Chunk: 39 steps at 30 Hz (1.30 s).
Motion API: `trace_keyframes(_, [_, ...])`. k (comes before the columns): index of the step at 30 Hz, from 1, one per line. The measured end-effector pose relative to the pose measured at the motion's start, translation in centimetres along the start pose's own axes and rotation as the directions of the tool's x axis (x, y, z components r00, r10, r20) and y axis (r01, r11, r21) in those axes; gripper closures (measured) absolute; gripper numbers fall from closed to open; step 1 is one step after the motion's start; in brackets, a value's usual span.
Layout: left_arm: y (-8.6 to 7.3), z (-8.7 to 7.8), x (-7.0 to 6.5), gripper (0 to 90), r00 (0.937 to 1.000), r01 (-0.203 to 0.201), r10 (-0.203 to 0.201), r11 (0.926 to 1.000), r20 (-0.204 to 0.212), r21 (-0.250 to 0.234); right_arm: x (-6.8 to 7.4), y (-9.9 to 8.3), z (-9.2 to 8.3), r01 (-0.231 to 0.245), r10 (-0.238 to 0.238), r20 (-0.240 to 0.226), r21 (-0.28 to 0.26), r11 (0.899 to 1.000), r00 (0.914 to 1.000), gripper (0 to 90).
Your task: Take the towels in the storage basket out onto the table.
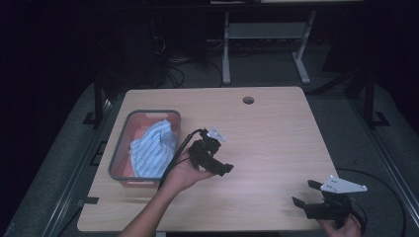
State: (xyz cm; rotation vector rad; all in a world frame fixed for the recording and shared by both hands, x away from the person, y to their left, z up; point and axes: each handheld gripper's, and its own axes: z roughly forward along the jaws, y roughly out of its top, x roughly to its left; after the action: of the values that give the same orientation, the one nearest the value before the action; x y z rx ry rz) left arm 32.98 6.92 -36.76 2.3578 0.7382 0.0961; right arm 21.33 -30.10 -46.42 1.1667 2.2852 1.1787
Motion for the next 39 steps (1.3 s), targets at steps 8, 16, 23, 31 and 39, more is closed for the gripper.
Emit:
trace_keyframes(8, [0.6, -0.3, 1.6, 19.9, 0.9996, 0.011, -0.01, 0.9998, -0.026, 0.015, 0.0, -0.1, -0.1, -0.004, 0.004, 0.0, -0.007, 1.0, 1.0, 14.2])
trace_keyframes(16, [1.2, -1.1, 3.4, 20.1, 0.9981, 0.042, -0.04, 0.9983, -0.047, 0.04, 0.1, 0.1, -0.1, -0.002, 0.002, -0.002, -0.006, 1.0, 1.0, 14.2])
trace_keyframes(23, [1.1, -1.5, 4.5, 20.2, 0.9948, 0.082, -0.079, 0.9959, -0.063, 0.038, 0.1, 0.1, 0.0, -0.004, 0.004, -0.006, -0.001, 1.0, 1.0, 14.2])
trace_keyframes(31, [1.3, -2.3, 5.3, 19.3, 0.9937, 0.093, -0.091, 0.9953, -0.066, 0.029, 0.2, 0.1, 0.0, 0.004, -0.004, -0.008, 0.0, 1.0, 1.0, 14.2])
trace_keyframes(39, [0.9, -3.6, 6.7, 19.7, 0.9895, 0.132, -0.132, 0.9912, -0.058, -0.004, 0.2, 0.1, 0.0, 0.001, -0.001, -0.012, 0.001, 1.0, 0.9999, 14.2])
